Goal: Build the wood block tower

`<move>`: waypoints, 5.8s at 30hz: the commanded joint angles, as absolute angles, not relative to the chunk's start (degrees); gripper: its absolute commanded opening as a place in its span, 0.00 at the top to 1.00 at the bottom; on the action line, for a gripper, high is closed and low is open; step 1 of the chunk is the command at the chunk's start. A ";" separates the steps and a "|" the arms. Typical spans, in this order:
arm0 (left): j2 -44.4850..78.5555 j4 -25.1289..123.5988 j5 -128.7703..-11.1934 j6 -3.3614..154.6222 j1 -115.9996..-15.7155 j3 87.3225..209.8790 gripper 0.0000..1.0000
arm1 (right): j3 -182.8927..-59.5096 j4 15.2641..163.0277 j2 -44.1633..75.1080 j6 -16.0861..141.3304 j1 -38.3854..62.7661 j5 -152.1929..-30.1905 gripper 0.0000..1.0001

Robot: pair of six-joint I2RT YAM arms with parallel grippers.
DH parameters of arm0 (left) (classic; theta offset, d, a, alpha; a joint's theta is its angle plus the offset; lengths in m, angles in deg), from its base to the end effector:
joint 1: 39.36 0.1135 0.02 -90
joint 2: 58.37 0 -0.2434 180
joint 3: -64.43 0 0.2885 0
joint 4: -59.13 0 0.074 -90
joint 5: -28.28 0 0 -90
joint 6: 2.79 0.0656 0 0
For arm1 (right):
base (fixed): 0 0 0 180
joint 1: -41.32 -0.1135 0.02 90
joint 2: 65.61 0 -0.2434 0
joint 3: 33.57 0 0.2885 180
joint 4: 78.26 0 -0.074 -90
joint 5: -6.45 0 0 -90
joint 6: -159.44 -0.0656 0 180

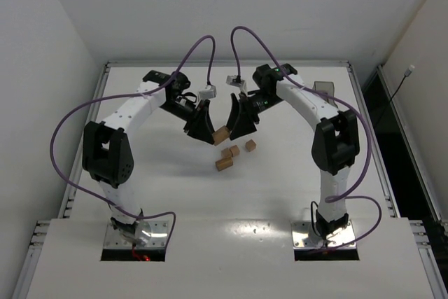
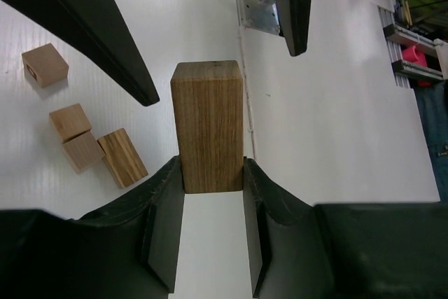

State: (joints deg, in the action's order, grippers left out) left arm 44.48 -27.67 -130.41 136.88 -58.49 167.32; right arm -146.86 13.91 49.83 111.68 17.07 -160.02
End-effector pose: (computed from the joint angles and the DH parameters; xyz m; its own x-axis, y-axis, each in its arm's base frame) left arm 0.3278 -0.1784 0.2533 -0.4818 0.4603 -0.7457 0.8284 -0.0384 -0.5589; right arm 0.3503 0.2277 0.2331 -0.6102 -0.4474 -0.6538 -0.6843 -0.1183 0.7196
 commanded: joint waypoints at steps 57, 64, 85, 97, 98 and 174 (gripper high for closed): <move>24.69 17.78 -103.56 72.88 -31.98 144.02 0.00 | -139.97 42.81 55.59 92.64 8.36 -101.29 1.00; 24.69 18.48 -102.93 72.88 -31.98 143.49 0.00 | -133.03 36.30 47.87 99.49 6.78 -112.37 1.00; 24.77 18.13 -97.76 76.05 -32.50 143.67 0.00 | -154.02 32.09 59.10 96.59 5.99 -93.93 1.00; 25.92 18.13 -98.28 76.05 -32.50 144.72 0.00 | -151.56 31.90 59.72 100.02 5.99 -95.76 1.00; 25.92 18.13 -98.28 76.05 -32.50 144.72 0.00 | -150.95 31.91 59.72 100.02 5.99 -95.77 1.00; 19.16 18.13 -98.72 85.79 -39.61 136.21 0.00 | -139.18 38.50 41.11 110.23 6.68 -101.04 0.22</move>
